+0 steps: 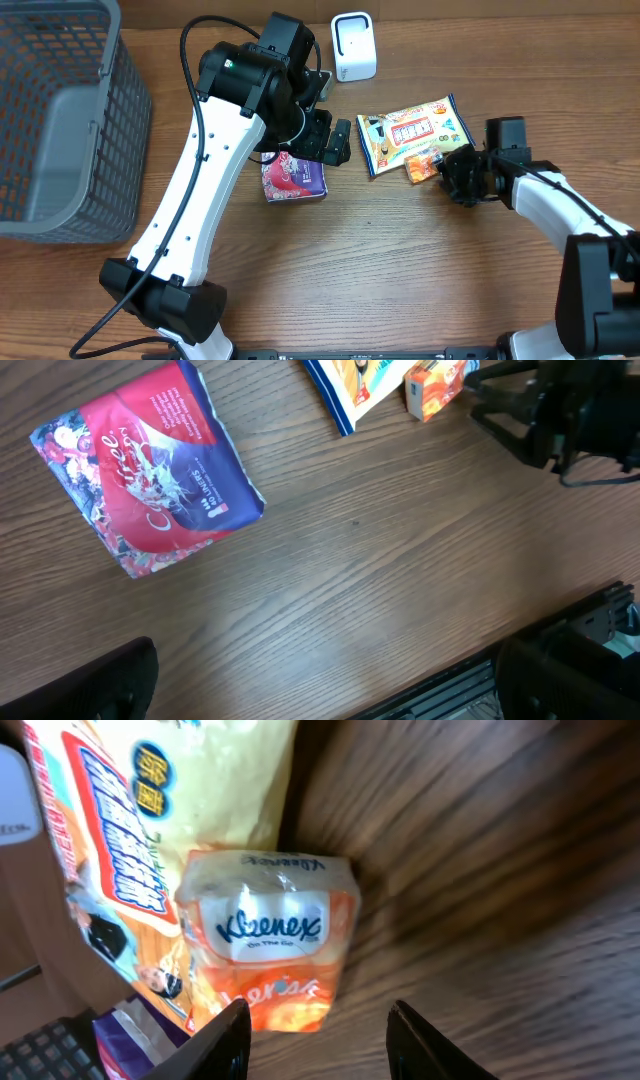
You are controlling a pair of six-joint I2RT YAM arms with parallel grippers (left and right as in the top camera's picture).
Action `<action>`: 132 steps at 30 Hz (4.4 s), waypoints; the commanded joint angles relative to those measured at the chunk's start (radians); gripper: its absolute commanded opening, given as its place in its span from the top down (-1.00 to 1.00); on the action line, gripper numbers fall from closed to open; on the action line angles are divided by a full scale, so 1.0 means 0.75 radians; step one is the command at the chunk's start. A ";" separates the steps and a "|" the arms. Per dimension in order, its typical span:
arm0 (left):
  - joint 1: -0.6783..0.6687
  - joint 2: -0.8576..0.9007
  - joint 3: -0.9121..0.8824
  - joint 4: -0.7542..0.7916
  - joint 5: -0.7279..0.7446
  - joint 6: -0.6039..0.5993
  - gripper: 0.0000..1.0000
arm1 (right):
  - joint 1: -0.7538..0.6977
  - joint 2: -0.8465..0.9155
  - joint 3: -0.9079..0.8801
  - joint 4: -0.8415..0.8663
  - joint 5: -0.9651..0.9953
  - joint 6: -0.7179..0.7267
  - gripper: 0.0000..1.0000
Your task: Scan the item barcode
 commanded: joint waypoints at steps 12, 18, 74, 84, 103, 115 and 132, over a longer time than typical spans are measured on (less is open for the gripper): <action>-0.001 0.003 -0.003 0.001 -0.008 0.029 -1.00 | 0.044 0.078 -0.014 0.020 0.146 0.050 0.14; -0.001 0.003 -0.003 0.001 -0.008 0.029 -1.00 | 0.044 0.079 -0.014 0.074 0.147 0.051 0.14; -0.001 0.003 -0.003 0.001 -0.008 0.029 -0.99 | -0.179 0.183 0.066 0.496 -1.038 -0.735 0.93; -0.001 0.003 -0.003 0.001 -0.008 0.029 -1.00 | -0.181 0.183 0.066 0.612 -1.482 -0.974 0.93; -0.001 0.003 -0.003 0.001 -0.008 0.029 -0.99 | -0.140 0.183 0.066 0.655 -1.243 -0.576 0.92; -0.001 0.003 -0.003 0.001 -0.008 0.029 -1.00 | -0.049 0.183 0.414 0.387 -0.468 -0.422 0.92; -0.001 0.003 -0.003 0.001 -0.008 0.029 -1.00 | 0.318 0.276 0.979 0.237 0.963 -1.350 0.92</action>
